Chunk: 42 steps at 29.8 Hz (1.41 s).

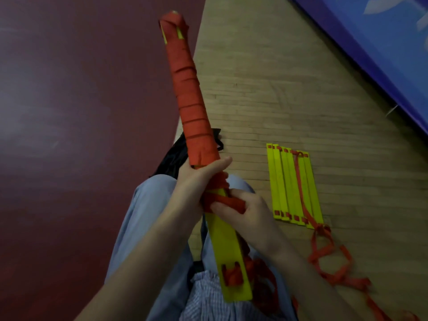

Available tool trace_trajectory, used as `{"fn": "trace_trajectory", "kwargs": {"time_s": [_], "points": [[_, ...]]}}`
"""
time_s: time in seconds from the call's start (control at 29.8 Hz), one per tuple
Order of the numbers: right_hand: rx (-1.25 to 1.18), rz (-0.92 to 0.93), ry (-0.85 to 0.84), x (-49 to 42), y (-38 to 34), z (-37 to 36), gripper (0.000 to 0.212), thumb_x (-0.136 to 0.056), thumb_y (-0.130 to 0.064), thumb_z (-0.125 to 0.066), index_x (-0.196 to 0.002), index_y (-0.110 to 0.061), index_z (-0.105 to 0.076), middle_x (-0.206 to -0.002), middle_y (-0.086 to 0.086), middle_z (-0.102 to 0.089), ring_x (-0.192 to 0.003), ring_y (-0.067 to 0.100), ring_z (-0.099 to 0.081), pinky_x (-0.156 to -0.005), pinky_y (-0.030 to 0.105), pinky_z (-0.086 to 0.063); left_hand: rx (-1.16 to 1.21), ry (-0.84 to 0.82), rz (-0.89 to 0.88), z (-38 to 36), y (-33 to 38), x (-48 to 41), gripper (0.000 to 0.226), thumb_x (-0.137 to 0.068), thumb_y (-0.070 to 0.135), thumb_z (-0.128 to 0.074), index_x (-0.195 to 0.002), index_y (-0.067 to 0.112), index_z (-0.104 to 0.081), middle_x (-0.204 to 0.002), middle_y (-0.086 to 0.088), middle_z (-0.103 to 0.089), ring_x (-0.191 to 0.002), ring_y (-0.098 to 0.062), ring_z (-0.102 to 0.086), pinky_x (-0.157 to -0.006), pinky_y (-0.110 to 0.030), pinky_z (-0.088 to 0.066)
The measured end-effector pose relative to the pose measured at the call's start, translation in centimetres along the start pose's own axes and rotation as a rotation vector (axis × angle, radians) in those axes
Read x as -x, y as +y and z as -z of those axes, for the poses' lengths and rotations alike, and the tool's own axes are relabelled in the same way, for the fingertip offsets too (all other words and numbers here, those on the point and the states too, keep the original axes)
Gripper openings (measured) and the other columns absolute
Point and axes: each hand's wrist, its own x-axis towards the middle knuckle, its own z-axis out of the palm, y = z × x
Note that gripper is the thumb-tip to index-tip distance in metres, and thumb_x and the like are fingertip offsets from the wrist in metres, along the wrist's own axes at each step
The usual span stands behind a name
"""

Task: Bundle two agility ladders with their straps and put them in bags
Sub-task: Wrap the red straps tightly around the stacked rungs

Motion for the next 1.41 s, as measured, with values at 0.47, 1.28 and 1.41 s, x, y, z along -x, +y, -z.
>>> {"fn": "trace_trajectory", "kwargs": {"time_s": [0.47, 1.28, 1.41], "points": [[-0.12, 0.104, -0.089, -1.1, 0.6, 3.2, 0.05, -0.049, -0.063, -0.078, -0.062, -0.015, -0.07, -0.054, -0.01, -0.059, -0.053, -0.001, -0.052, -0.051, 0.015, -0.04, -0.035, -0.339, -0.128, -1.0, 1.0, 0.3, 0.026, -0.068, -0.015, -0.065, -0.079, 0.006, -0.054, -0.054, 0.004, -0.059, -0.047, -0.009, -0.057, -0.048, -0.021, -0.05], [-0.688, -0.208, -0.278, 1.8, -0.8, -0.1, 0.048, -0.049, -0.065, -0.075, -0.079, -0.027, -0.077, -0.076, -0.005, -0.074, -0.072, 0.006, -0.07, -0.062, 0.018, -0.054, 0.08, -0.591, -0.193, -0.4, -0.2, -0.5, 0.035, -0.052, 0.023, -0.066, -0.086, 0.017, -0.061, -0.074, 0.006, -0.064, -0.077, -0.011, -0.063, -0.082, -0.033, -0.052], [-0.69, -0.181, -0.298, 1.9, -0.4, -0.2, 0.061, -0.043, -0.071, -0.076, -0.079, -0.021, -0.074, -0.074, 0.0, -0.07, -0.066, 0.01, -0.067, -0.058, 0.021, -0.052, 0.017, -0.797, -0.188, -0.6, 0.5, -1.8, 0.053, -0.05, 0.032, -0.082, -0.1, 0.027, -0.065, -0.091, 0.004, -0.067, -0.092, -0.015, -0.064, -0.091, -0.037, -0.049]]}}
